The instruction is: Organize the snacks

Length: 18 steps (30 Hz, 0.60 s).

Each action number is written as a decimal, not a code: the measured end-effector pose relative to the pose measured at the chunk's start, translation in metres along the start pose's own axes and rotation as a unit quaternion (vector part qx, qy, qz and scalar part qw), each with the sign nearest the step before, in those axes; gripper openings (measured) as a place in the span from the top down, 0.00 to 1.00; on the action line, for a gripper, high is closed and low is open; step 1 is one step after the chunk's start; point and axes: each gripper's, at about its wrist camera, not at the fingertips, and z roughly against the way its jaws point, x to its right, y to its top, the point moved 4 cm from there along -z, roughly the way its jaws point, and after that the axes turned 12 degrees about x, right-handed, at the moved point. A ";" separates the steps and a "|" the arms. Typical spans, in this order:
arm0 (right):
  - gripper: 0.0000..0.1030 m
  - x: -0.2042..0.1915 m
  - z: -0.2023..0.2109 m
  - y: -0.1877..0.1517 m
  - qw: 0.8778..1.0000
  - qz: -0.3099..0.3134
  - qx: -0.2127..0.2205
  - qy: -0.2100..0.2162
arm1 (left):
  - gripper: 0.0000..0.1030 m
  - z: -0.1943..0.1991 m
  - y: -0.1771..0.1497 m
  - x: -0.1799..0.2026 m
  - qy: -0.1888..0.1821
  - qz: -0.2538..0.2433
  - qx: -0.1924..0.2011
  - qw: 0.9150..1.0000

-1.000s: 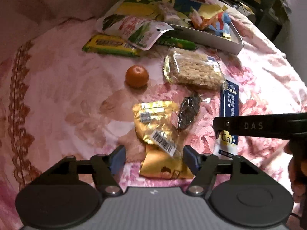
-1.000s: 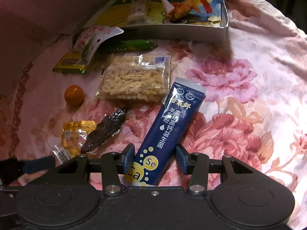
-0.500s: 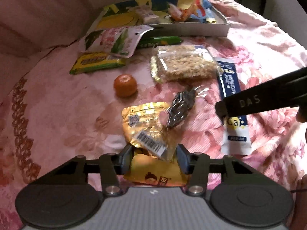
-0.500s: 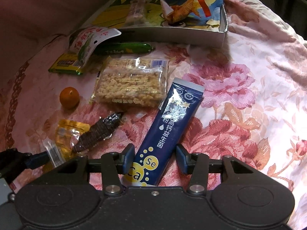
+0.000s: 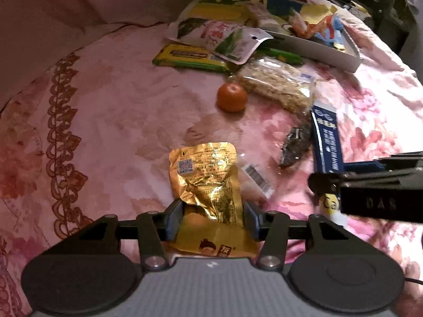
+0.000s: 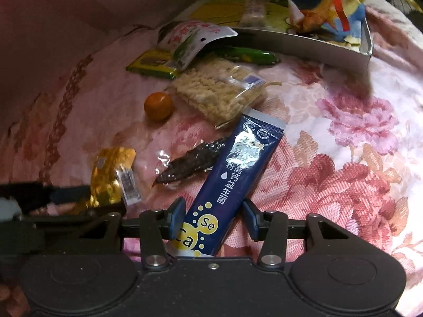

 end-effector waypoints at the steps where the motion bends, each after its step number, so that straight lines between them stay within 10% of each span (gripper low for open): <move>1: 0.50 -0.001 0.000 0.000 1.000 0.001 0.000 -0.003 | 0.43 -0.001 0.000 0.000 0.003 -0.003 0.001 1.000; 8: 0.42 -0.003 -0.004 -0.005 1.000 -0.002 -0.006 -0.020 | 0.38 -0.007 0.004 0.000 0.014 -0.006 0.010 1.000; 18: 0.57 -0.009 0.009 -0.006 1.000 0.001 0.014 -0.010 | 0.55 -0.001 0.002 -0.007 0.013 0.019 0.011 1.000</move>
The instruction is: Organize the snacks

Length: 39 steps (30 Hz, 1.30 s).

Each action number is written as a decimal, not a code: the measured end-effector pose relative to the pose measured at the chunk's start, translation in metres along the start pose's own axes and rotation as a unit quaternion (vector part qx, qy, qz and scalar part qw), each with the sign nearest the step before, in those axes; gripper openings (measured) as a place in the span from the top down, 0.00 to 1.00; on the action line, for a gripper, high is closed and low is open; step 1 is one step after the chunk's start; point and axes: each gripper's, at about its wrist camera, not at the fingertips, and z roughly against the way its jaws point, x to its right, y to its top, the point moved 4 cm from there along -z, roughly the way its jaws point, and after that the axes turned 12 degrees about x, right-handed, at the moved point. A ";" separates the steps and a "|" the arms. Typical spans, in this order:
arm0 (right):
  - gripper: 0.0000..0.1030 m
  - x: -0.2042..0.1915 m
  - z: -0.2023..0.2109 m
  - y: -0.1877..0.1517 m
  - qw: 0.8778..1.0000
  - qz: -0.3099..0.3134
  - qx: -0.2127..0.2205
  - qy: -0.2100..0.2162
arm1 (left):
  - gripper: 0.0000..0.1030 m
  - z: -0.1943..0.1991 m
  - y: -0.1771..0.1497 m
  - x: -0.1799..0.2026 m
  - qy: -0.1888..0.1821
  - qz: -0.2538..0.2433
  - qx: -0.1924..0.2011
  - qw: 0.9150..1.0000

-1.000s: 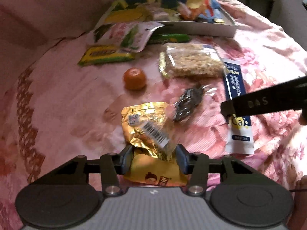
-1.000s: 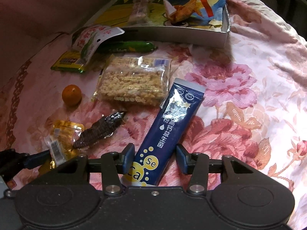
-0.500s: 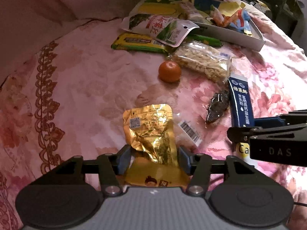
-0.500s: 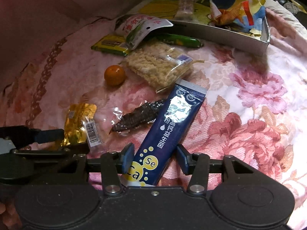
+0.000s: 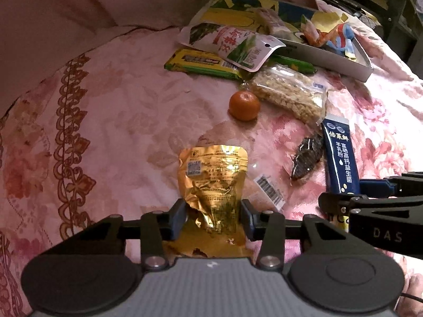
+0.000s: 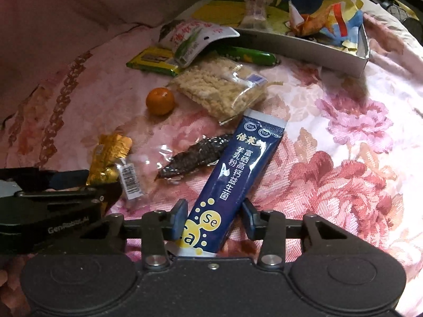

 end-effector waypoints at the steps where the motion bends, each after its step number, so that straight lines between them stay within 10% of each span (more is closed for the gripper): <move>1: 0.58 -0.001 0.003 -0.001 1.000 0.000 0.003 0.001 | 0.55 0.002 -0.001 -0.001 -0.003 0.006 0.000 1.000; 39: 0.80 -0.024 0.045 -0.010 0.981 0.128 0.116 -0.086 | 0.58 0.044 0.003 -0.005 -0.045 0.086 0.085 0.992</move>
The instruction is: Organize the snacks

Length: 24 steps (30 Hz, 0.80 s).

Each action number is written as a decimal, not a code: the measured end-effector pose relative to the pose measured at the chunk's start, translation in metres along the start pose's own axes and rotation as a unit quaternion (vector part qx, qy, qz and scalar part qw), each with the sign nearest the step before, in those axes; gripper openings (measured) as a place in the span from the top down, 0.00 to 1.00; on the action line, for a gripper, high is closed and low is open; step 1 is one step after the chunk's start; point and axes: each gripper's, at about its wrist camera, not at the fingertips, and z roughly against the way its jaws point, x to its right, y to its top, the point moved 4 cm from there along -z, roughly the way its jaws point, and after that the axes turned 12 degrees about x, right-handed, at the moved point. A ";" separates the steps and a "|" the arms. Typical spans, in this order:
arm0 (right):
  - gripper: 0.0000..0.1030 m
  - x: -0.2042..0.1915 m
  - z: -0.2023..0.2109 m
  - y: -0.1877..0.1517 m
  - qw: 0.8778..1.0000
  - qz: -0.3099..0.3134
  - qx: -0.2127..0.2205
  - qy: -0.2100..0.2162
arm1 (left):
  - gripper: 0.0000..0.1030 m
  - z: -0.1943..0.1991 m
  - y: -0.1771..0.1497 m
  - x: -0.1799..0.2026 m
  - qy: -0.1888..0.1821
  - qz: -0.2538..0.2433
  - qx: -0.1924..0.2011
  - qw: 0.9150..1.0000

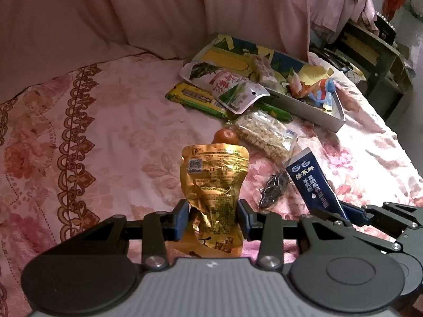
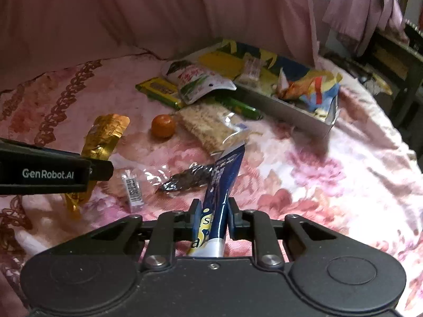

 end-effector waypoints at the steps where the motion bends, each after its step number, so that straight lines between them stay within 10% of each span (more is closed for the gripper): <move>1: 0.80 0.000 0.000 0.000 1.000 0.004 0.001 -0.002 | 0.58 0.000 0.000 0.000 -0.001 0.000 0.000 1.000; 24: 0.85 0.029 0.008 0.062 0.982 0.099 0.143 -0.072 | 0.58 -0.028 0.079 0.045 -0.036 -0.019 0.049 0.998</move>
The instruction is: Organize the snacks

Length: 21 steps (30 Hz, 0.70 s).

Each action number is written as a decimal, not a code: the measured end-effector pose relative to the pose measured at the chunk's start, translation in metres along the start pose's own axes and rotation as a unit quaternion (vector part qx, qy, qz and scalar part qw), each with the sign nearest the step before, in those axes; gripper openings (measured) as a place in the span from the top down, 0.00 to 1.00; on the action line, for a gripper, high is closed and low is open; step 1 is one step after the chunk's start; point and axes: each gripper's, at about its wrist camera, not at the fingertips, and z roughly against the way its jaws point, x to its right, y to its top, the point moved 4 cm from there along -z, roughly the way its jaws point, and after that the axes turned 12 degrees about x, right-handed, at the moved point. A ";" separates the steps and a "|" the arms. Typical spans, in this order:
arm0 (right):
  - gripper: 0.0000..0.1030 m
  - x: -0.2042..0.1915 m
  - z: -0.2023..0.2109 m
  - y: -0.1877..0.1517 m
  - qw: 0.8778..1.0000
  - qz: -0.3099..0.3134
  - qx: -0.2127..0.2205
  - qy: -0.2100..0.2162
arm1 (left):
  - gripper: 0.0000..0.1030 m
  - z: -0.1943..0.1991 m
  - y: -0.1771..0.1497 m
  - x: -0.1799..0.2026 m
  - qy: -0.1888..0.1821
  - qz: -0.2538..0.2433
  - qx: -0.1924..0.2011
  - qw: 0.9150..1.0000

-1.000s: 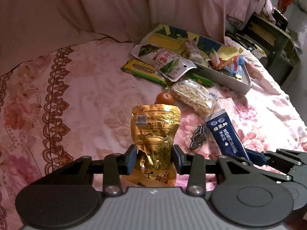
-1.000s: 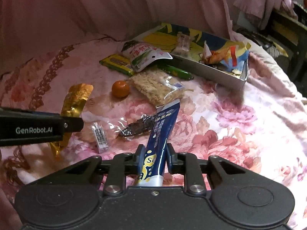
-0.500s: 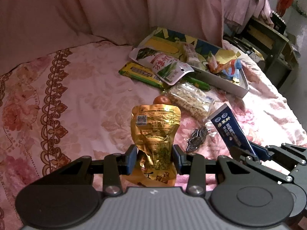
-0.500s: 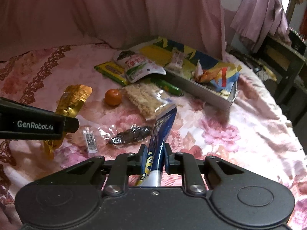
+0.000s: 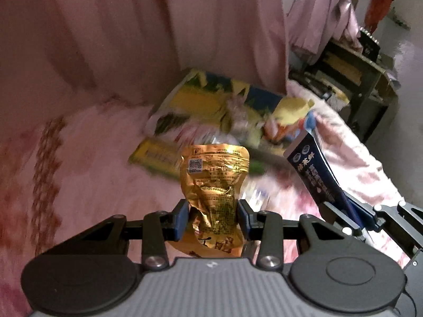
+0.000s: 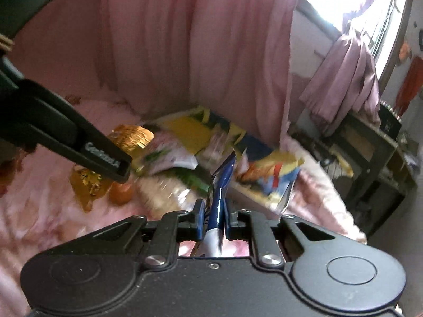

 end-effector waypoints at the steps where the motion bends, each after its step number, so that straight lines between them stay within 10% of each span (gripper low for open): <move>1: 0.85 0.006 -0.006 0.003 1.000 0.002 0.005 -0.004 | 0.58 -0.007 0.008 0.005 -0.003 -0.004 0.004 1.000; 21: 0.85 0.135 -0.178 -0.024 0.994 -0.061 0.016 -0.091 | 0.58 -0.200 0.092 0.077 0.009 -0.057 0.010 0.998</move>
